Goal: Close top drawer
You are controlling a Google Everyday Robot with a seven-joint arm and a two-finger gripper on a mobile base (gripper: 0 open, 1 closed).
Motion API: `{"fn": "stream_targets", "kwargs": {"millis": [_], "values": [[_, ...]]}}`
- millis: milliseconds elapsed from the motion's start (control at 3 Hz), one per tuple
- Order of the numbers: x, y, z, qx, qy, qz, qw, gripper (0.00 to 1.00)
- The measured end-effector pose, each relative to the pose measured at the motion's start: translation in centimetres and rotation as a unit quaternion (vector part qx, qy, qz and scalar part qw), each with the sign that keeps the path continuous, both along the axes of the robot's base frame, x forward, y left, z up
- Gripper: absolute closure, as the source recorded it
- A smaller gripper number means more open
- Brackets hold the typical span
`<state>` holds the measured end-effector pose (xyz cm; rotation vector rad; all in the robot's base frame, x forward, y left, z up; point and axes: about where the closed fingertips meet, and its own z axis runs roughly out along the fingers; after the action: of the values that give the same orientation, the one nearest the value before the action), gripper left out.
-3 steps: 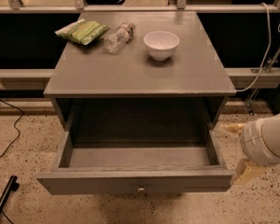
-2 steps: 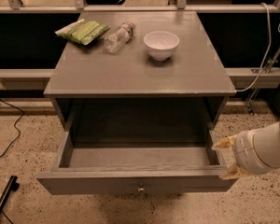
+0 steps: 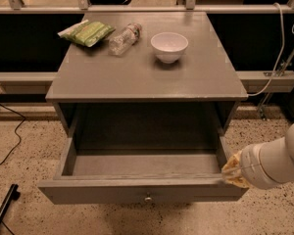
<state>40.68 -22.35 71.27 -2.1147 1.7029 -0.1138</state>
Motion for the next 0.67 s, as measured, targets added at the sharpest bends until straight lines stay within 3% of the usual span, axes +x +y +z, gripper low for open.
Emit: {"fn": "stream_targets", "kwargs": {"millis": [333,667], "values": [[0.0,0.0,0.0,-0.001,0.0,0.001,1.0,1.0],[-0.8,-0.3,-2.2,0.004,0.04,-0.006,0.9992,1.0]]}}
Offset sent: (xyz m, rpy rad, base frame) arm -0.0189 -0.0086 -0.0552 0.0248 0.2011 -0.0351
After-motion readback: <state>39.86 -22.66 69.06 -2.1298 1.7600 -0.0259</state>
